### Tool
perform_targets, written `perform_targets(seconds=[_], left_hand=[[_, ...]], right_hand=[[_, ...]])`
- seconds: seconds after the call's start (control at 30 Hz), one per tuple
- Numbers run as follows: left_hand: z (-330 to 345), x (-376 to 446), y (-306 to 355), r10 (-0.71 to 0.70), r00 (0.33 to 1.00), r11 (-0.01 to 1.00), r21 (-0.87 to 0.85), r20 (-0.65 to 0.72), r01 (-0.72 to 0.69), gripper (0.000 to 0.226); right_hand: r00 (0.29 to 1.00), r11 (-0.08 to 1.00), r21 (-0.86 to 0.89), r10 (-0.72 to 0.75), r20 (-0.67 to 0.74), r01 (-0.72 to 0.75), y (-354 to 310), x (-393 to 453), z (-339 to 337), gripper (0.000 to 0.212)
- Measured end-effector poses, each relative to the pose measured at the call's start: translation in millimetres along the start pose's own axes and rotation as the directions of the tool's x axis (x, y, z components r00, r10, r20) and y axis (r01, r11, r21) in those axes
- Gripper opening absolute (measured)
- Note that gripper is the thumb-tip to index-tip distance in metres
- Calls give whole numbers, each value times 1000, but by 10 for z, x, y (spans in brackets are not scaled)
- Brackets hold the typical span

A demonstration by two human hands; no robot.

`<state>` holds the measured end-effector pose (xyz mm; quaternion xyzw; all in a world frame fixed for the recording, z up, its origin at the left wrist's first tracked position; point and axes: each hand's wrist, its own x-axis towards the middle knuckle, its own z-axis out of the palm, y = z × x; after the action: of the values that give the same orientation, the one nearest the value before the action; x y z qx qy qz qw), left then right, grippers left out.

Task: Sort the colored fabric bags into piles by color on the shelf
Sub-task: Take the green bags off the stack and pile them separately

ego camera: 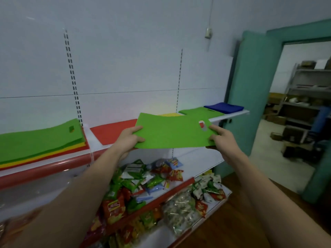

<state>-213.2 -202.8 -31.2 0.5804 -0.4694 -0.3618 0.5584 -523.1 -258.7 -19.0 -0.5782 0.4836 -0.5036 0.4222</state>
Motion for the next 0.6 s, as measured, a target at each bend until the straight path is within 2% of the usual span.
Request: perform_targets(seconds=[0.27,0.6], left_hand=[[1075,579,-122,-26,991,1000,14,135,24,74],[2093,1365,-243,-26,974,1000,22,224,22,63]], right_hand=[[992,997,-44,61,-115,-66,307,361,-1024,51],[964,984,-109,115,-241,-144,760,1134,-1547,47]])
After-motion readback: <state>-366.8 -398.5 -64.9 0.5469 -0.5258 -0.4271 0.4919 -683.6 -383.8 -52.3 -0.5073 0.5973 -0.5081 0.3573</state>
